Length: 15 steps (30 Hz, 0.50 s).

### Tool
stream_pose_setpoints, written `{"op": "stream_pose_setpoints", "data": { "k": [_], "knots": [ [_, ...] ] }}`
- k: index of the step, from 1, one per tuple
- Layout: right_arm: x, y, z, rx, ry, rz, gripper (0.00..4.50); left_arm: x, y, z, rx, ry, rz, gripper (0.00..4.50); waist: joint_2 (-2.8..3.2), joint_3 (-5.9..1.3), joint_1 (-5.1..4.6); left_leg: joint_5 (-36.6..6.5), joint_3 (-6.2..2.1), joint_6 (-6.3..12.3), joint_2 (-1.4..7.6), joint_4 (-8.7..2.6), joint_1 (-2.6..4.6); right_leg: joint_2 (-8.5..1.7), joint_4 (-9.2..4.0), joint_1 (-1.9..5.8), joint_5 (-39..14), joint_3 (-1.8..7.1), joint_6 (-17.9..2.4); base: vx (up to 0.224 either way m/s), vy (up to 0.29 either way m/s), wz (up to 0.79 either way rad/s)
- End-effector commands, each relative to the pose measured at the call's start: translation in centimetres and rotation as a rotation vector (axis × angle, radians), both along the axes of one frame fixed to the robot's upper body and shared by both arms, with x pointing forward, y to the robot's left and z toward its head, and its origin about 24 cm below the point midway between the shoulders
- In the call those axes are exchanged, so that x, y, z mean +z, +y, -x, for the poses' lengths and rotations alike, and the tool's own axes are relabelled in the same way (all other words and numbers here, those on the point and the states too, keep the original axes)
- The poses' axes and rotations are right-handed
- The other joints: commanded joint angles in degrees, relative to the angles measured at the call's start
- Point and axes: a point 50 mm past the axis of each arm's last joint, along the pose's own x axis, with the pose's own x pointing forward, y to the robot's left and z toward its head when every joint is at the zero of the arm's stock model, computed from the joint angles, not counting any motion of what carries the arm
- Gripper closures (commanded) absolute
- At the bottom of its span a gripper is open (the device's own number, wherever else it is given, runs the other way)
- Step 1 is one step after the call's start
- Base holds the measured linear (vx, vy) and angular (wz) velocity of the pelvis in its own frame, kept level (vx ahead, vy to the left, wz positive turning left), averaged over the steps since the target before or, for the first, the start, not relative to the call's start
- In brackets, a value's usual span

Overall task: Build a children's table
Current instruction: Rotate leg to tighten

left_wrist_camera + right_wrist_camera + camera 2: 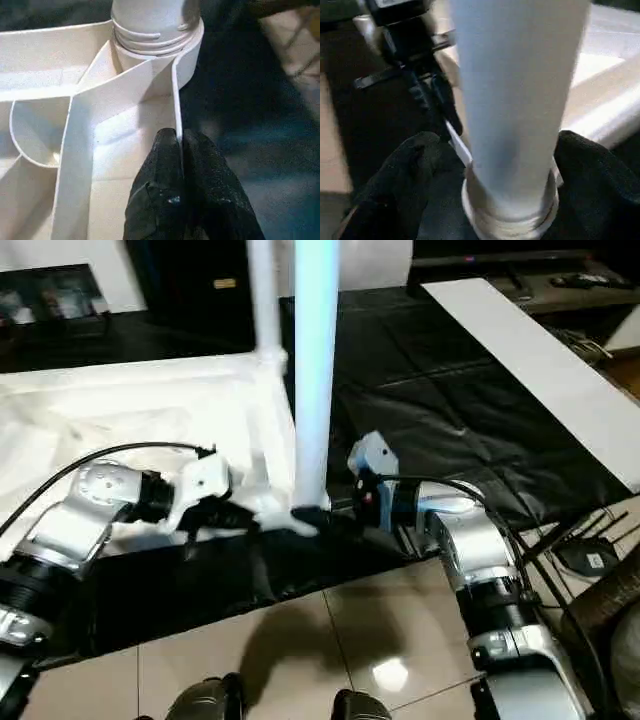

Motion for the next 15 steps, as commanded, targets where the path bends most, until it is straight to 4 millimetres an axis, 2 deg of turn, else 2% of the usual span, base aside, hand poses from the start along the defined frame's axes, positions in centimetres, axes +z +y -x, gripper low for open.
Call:
{"op": "stream_pose_setpoints", "data": {
  "k": [1,6,7,10,12,15],
  "knots": [
    [0.6,-0.5,-0.1,0.045,-0.01,0.0,0.58,0.8,-1.5,0.9,-0.159,-0.011,0.015,4.5,0.49,-4.2,-0.29,-12.34,-0.89,3.02,2.95,-3.13,2.5,-4.13,-3.28,2.34,-5.57,1.85,-15.97,0.0,0.0,0.0],
    [0.6,-0.7,0.2,0.154,0.002,0.016,0.58,0.7,-1.3,1.4,-0.219,0.01,-0.006,4.5,0.32,-4.06,-0.01,-12.82,-0.94,2.77,2.94,-3.26,2.41,-4.12,-3.37,2.23,-7.47,1.84,-15.41,0.0,0.0,0.0],
    [0.4,-0.7,0.3,0.175,0.005,0.031,0.84,0.7,-1.1,1.6,-0.239,0.021,-0.015,4.5,0.15,-4.12,-0.01,-12.86,-0.9,2.8,2.93,-3.2,2.46,-4.14,-3.39,2.23,-7.64,1.87,-15.36,0.0,0.0,0.0],
    [0.1,-0.6,0.6,0.235,0.028,0.041,0.92,0.6,-0.7,2.1,-0.271,0.038,-0.035,4.5,0.12,-4.1,-0.07,-12.46,-0.95,3.02,2.9,-3.2,2.26,-4.13,-3.28,2.23,-7.84,1.83,-15.22,0.0,0.0,0.0],
    [0.0,-0.5,0.7,0.251,0.045,0.027,1.26,0.5,-0.6,2.1,-0.269,0.037,-0.038,4.5,0.17,-4.03,-0.03,-12.64,-0.92,3.02,2.96,-3.23,2.36,-4.13,-3.41,2.15,-8.65,1.87,-15.3,0.0,0.0,0.0],
    [0.0,-0.4,0.8,0.268,0.05,0.025,1.4,0.5,-0.5,2.0,-0.268,0.035,-0.042,4.5,0.14,-4.07,-0.04,-12.74,-0.95,2.77,2.93,-3.24,2.32,-4.09,-3.35,2.17,-9.02,1.85,-15.19,0.0,0.0,0.0]
  ]
}}
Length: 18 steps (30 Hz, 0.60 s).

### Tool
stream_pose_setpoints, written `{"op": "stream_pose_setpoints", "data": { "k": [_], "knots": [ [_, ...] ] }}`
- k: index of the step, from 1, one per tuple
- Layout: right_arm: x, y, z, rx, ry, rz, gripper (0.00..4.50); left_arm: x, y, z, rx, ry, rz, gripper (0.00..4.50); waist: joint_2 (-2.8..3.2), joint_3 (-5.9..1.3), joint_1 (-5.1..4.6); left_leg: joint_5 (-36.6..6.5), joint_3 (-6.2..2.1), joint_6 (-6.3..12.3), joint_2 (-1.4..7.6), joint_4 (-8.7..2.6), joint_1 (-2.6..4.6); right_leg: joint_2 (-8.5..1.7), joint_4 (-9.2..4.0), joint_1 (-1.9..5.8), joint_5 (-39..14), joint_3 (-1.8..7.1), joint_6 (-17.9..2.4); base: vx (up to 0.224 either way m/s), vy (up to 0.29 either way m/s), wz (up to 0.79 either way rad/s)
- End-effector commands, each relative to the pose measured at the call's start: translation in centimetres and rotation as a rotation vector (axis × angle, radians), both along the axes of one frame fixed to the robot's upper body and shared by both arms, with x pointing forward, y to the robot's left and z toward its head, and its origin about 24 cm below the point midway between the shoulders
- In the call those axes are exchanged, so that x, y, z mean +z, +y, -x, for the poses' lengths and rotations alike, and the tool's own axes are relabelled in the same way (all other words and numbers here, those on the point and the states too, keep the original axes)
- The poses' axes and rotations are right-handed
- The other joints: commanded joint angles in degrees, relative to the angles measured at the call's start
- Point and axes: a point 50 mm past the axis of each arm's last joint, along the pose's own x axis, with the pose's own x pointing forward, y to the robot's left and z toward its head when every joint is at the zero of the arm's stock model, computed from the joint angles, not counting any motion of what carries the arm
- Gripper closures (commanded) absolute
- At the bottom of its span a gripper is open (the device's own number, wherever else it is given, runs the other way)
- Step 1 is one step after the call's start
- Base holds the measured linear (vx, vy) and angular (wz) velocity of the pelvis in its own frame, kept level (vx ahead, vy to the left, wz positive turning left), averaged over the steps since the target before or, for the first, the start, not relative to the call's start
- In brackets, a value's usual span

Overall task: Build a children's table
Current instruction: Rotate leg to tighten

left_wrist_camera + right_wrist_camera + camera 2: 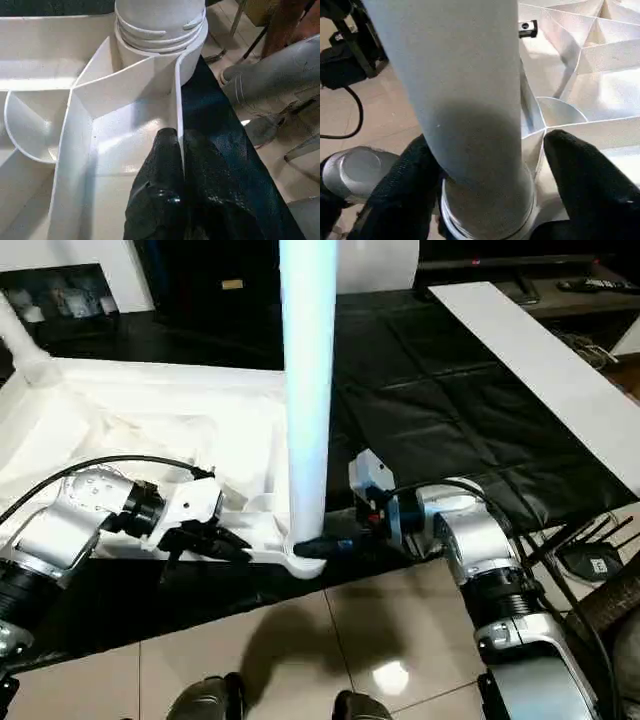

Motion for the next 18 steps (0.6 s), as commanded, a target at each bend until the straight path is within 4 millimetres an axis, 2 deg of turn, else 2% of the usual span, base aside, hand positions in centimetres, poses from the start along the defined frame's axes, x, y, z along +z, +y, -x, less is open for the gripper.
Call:
{"op": "stream_pose_setpoints", "data": {
  "k": [1,9,18],
  "knots": [
    [0.32,-0.32,-0.11,0.013,-0.003,0.007,1.47,0.53,-0.88,0.5,-0.103,-0.016,-0.002,4.5,0.15,-4.07,-0.42,-12.89,-0.98,2.78,2.87,-3.45,2.36,-4.11,-3.54,2.16,-9.24,1.87,-15.09,0.0,0.0,0.0],
    [0.2,-0.25,0.11,0.053,0.02,0.007,2.3,0.58,-0.87,0.16,-0.088,-0.032,-0.001,4.5,0.27,-4.05,-0.4,-12.75,-0.97,2.87,2.89,-3.43,2.43,-4.09,-3.54,2.1,-8.96,1.88,-15.31,0.0,0.0,0.0],
    [0.11,0.04,0.4,0.073,0.038,-0.006,2.51,0.52,-0.88,0.1,-0.083,-0.033,0.0,4.5,0.2,-4.09,-0.39,-12.71,-0.96,2.72,2.89,-3.44,2.42,-4.07,-3.53,2.1,-9.08,1.87,-15.25,0.0,0.0,0.0]
  ]
}}
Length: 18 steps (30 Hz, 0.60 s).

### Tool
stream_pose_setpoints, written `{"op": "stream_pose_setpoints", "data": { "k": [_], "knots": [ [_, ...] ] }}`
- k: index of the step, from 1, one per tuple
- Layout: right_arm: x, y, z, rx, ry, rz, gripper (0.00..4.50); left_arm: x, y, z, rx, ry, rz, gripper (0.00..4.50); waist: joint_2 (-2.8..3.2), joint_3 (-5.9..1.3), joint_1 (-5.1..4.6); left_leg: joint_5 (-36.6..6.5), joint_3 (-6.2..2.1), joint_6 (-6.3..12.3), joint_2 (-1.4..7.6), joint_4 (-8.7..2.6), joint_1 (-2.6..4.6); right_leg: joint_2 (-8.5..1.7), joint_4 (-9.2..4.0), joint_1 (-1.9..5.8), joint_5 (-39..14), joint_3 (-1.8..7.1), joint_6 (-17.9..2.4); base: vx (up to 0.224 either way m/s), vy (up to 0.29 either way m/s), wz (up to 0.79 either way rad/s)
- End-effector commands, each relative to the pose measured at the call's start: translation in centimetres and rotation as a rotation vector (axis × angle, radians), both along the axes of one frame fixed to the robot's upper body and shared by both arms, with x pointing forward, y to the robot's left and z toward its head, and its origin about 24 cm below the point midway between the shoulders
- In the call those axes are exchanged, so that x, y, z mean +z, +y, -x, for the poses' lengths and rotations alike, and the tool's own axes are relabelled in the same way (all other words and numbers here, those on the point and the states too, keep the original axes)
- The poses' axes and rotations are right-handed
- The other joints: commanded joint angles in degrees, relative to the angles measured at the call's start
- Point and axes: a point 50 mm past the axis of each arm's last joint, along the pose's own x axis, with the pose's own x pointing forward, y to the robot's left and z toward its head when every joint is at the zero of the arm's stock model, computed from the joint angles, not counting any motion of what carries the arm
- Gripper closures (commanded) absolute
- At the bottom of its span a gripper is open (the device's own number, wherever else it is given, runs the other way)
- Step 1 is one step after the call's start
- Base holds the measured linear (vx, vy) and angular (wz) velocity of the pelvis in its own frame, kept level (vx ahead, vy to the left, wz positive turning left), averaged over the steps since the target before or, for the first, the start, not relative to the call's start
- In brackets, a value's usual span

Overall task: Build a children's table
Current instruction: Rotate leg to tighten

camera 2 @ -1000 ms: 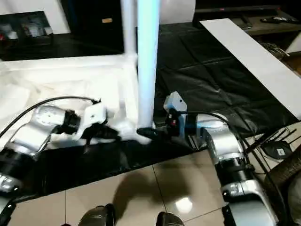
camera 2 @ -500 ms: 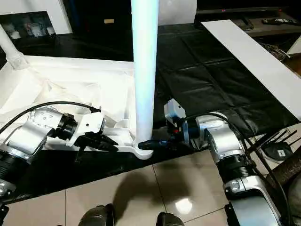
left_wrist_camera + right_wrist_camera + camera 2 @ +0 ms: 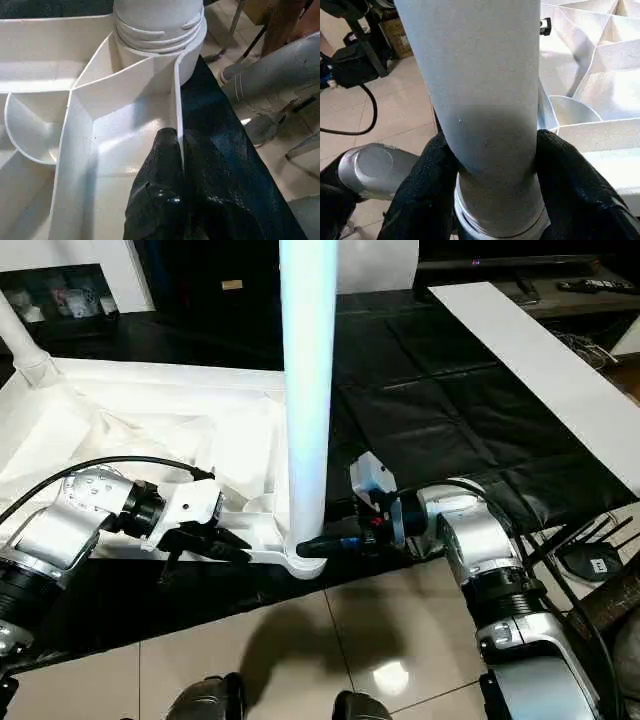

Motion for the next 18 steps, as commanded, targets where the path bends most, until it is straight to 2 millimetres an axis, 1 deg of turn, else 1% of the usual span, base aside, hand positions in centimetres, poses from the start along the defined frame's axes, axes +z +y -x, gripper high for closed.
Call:
{"op": "stream_pose_setpoints", "data": {
  "k": [1,4,7,8,9,10,11,12,13,14,15,16,17,18],
  "knots": [
    [0.1,0.3,0.3,0.041,0.023,-0.013,2.52,0.5,-0.9,0.1,-0.07,-0.024,0.002,4.5,0.22,-4.11,-0.43,-12.73,-0.97,2.71,2.86,-3.44,2.41,-4.05,-3.53,2.12,-9.08,1.86,-15.25,0.0,0.0,0.0],
    [0.0,0.5,0.4,0.029,0.033,-0.036,2.52,0.5,-1.0,0.1,-0.057,-0.022,0.016,4.5,0.21,-4.12,-0.39,-12.75,-0.96,2.69,2.88,-3.45,2.44,-4.04,-3.56,2.11,-9.23,1.87,-15.2,0.0,0.0,0.0],
    [-0.1,1.4,0.1,-0.076,0.034,-0.057,2.52,0.7,-1.5,-0.2,-0.008,-0.029,0.047,4.5,0.22,-4.13,-0.4,-12.57,-0.95,2.38,2.92,-3.5,2.41,-4.11,-3.54,2.11,-9.18,1.92,-15.19,0.0,0.0,0.0],
    [-0.3,1.9,-0.1,-0.132,0.027,-0.058,2.52,0.8,-1.8,-0.4,0.017,-0.034,0.057,4.5,0.32,-4.06,-0.5,-13.07,-1.03,1.88,2.85,-3.63,2.32,-4.07,-3.57,2.08,-10.26,1.91,-14.85,0.0,0.0,0.0],
    [-0.3,1.9,-0.1,-0.132,0.027,-0.058,2.52,0.8,-1.8,-0.4,0.017,-0.034,0.057,4.5,0.13,-3.99,-0.72,-14.54,-1.09,1.31,2.73,-3.68,2.34,-4.19,-3.84,2.06,-12.62,1.95,-14.35,0.0,0.0,0.0],
    [-0.8,2.9,-0.6,-0.263,0.0,-0.047,2.52,0.9,-2.5,-1.0,0.086,-0.052,0.08,4.5,0.18,-4.01,-0.84,-15.06,-1.17,0.91,2.76,-3.75,2.36,-4.3,-3.88,2.07,-13.79,1.97,-14.1,0.0,0.0,0.0],
    [-1.1,3.6,-0.9,-0.329,-0.004,-0.052,2.52,1.1,-3.0,-1.4,0.132,-0.057,0.106,4.5,0.34,-3.66,-1.2,-16.79,-1.26,-0.13,2.71,-3.98,2.44,-4.3,-4.2,1.67,-16.75,2.07,-13.52,0.0,0.0,0.0],
    [-1.2,4.3,-1.1,-0.399,-0.006,-0.062,2.52,1.2,-3.6,-1.7,0.175,-0.064,0.128,4.5,0.28,-3.7,-1.56,-17.59,-1.41,-1.3,2.63,-4.12,2.39,-4.4,-4.26,1.77,-18.98,2.14,-12.8,0.0,0.0,0.0],
    [-1.2,4.3,-1.1,-0.407,-0.006,-0.064,2.52,1.2,-3.6,-1.8,0.179,-0.065,0.13,4.5,0.18,-3.7,-1.68,-17.86,-1.54,-1.66,2.53,-4.19,2.34,-4.46,-4.4,1.83,-20.16,2.11,-12.27,0.0,0.0,0.0],
    [-1.2,5.4,-1.4,-0.488,-0.004,-0.084,2.54,1.4,-4.5,-2.3,0.243,-0.081,0.154,4.5,0.22,-3.89,-1.96,-17.98,-1.7,-2.06,2.49,-4.2,2.4,-4.59,-4.49,1.94,-21.03,2.06,-11.59,0.0,0.0,0.0],
    [-1.2,6.0,-1.6,-0.542,-0.005,-0.09,2.54,1.5,-5.0,-2.6,0.284,-0.091,0.163,4.5,0.22,-3.75,-2.47,-18.52,-1.62,-2.18,2.48,-4.25,2.48,-4.31,-4.61,1.58,-20.68,2.17,-11.38,0.0,0.0,0.0],
    [-1.3,6.5,-1.8,-0.599,0.006,-0.096,2.54,1.6,-5.4,-2.9,0.328,-0.1,0.17,4.5,0.25,-3.83,-2.61,-18.3,-1.69,-2.27,2.51,-4.25,2.46,-4.35,-4.52,1.68,-20.05,2.16,-11.42,0.0,0.0,0.0],
    [-1.3,7.0,-2.0,-0.657,0.019,-0.1,2.54,1.7,-5.9,-3.3,0.375,-0.112,0.177,4.5,0.21,-3.88,-2.89,-17.53,-1.6,-2.1,2.41,-4.2,2.36,-4.22,-4.52,1.69,-18.36,2.21,-11.6,0.0,0.0,0.0],
    [-1.3,7.2,-2.1,-0.674,0.023,-0.101,2.55,1.7,-6.1,-3.4,0.391,-0.117,0.18,4.5,0.18,-4.01,-3.14,-16.49,-1.47,-1.77,2.32,-4.03,2.31,-4.17,-4.41,1.77,-16.41,2.27,-11.95,0.0,0.0,0.0]
  ]
}}
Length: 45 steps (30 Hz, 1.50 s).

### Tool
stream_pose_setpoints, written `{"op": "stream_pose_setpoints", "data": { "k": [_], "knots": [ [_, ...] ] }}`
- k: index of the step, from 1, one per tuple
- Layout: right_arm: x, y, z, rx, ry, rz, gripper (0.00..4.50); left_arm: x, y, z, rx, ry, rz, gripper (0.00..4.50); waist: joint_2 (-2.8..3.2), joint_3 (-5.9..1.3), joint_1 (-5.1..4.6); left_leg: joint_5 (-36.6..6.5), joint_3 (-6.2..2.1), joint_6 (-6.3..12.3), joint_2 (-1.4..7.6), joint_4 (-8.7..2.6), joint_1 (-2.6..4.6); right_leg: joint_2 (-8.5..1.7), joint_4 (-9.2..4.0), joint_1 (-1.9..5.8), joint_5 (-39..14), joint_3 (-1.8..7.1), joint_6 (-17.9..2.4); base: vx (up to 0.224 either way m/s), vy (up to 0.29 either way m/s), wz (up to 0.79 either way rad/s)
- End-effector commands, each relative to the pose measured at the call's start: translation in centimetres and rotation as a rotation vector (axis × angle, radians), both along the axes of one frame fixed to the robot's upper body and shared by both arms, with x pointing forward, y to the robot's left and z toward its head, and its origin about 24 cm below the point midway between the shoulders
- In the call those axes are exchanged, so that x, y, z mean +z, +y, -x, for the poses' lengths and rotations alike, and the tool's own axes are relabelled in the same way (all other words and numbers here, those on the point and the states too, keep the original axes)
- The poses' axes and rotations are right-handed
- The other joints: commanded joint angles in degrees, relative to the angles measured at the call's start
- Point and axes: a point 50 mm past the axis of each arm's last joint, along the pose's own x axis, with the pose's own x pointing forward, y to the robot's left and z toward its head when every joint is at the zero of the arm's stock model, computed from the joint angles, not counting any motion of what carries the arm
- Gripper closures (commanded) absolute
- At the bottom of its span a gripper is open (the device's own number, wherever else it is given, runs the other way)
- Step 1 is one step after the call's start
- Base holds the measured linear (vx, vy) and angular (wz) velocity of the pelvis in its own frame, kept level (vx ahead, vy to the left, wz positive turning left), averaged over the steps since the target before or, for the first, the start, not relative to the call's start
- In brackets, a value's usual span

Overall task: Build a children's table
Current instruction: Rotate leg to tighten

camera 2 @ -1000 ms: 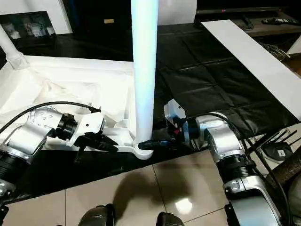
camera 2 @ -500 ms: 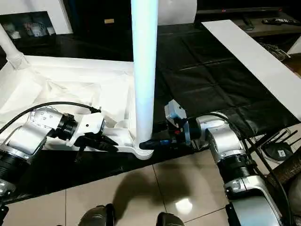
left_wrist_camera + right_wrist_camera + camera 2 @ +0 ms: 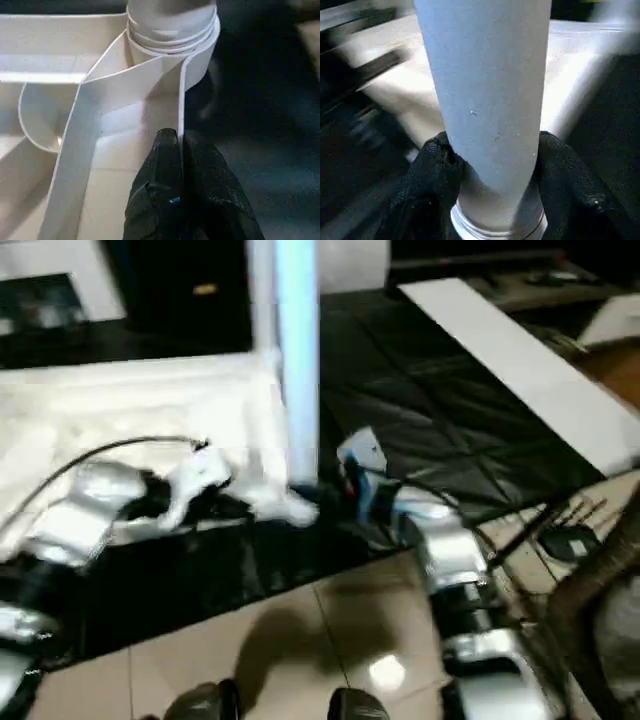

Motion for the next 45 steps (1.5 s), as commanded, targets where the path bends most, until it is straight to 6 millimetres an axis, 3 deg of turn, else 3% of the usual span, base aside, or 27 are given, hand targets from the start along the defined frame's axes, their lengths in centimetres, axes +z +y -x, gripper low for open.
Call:
{"op": "stream_pose_setpoints", "data": {
  "k": [1,6,9,10,13,16,21,24,26,28,32,38,45],
  "knots": [
    [-0.3,4.4,0.6,0.059,0.042,-0.015,2.55,2.1,-4.4,-0.4,-0.039,-0.084,0.113,4.5,0.28,-4.09,0.38,-16.08,-1.55,-1.34,2.27,-3.96,1.95,-4.18,-4.62,1.93,-15.57,2.05,-12.07,0.0,0.0,0.0],
    [-0.2,6.9,0.6,-0.024,0.054,-0.027,2.55,2.4,-6.2,-0.8,0.034,-0.098,0.145,4.5,0.36,-4.44,0.31,-10.96,-1.25,1.25,2.0,-3.51,1.62,-3.8,-4.1,2.53,-6.12,1.94,-13.49,0.0,0.0,0.0],
    [-0.2,7.2,0.5,-0.066,0.053,-0.023,2.55,2.4,-6.3,-0.8,0.038,-0.1,0.14,4.5,0.48,-4.29,0.24,-11.83,-1.29,1.36,2.08,-3.65,1.69,-3.81,-4.22,2.55,-6.75,1.88,-13.52,0.0,0.0,0.0],
    [-0.2,7.2,0.5,-0.065,0.051,-0.032,2.0,2.4,-6.2,-0.8,0.041,-0.102,0.136,4.5,0.52,-4.25,0.22,-12.31,-1.32,1.21,2.11,-3.71,1.72,-3.82,-4.28,2.53,-7.31,1.88,-13.43,0.0,0.0,0.0],
    [0.2,5.8,0.3,-0.066,0.033,-0.082,1.84,2.3,-5.1,-0.8,0.037,-0.107,0.108,4.5,0.54,-4.04,0.13,-15.01,-1.4,0.47,2.24,-3.92,1.91,-3.89,-4.58,2.39,-10.42,1.97,-12.72,0.0,0.0,0.0],
    [0.3,3.5,-0.4,-0.102,-0.01,-0.019,1.42,1.9,-4.0,-0.6,0.012,-0.106,0.077,4.5,0.52,-4.09,0.19,-14.43,-1.39,0.34,2.26,-3.89,1.85,-3.86,-4.49,2.4,-9.49,2.02,-12.49,0.0,0.0,0.0],
    [0.8,1.1,-0.3,0.02,-0.038,0.034,0.97,1.4,-2.6,0.1,-0.073,-0.089,0.054,4.5,0.58,-4.44,0.25,-9.36,-1.26,2.98,2.1,-3.37,1.5,-3.74,-3.6,3.05,-0.03,1.82,-14.5,0.0,0.0,0.0],
    [1.0,-0.2,-0.3,0.084,-0.056,0.085,0.82,1.1,-2.0,0.7,-0.146,-0.081,0.036,4.5,0.41,-4.56,0.46,-8.32,-1.14,4.27,2.15,-3.15,1.61,-3.65,-3.41,3.18,2.16,1.68,-15.51,0.0,0.0,0.0],
    [1.3,-1.4,-0.1,0.187,-0.073,0.108,0.82,0.9,-1.4,1.2,-0.22,-0.063,0.012,4.5,0.02,-4.47,0.64,-9.16,-1.06,4.82,2.34,-3.12,1.62,-3.91,-3.53,3.22,0.61,1.7,-15.76,0.0,0.0,0.0],
    [1.4,-1.9,0.2,0.252,-0.087,0.126,0.82,0.8,-1.0,1.3,-0.254,-0.058,-0.004,4.5,0.41,-4.24,1.19,-10.26,-0.88,4.5,2.61,-3.17,1.97,-3.84,-3.71,2.77,-2.02,1.72,-15.67,0.0,0.0,0.0],
    [1.3,-3.1,1.2,0.435,-0.093,0.141,0.82,0.7,0.1,1.8,-0.348,-0.045,-0.035,4.5,0.34,-4.05,1.96,-13.63,-0.97,2.97,2.92,-3.46,2.14,-4.03,-3.97,2.53,-8.09,1.63,-14.71,0.0,0.0,0.0],
    [1.5,-3.9,1.6,0.591,-0.045,0.124,0.98,0.8,1.0,2.5,-0.453,-0.025,-0.074,4.5,0.11,-4.17,2.69,-12.62,-0.95,3.06,2.89,-3.41,2.07,-4.08,-3.78,2.39,-8.16,1.64,-14.77,0.0,0.0,0.0],
    [1.6,-4.0,1.6,0.662,-0.032,0.124,1.42,0.8,1.0,2.8,-0.508,-0.012,-0.092,4.5,-0.03,-4.23,2.72,-11.78,-0.93,3.47,2.84,-3.27,1.91,-4.16,-3.7,2.37,-8.35,1.57,-15.38,0.0,0.0,0.0]
  ]
}}
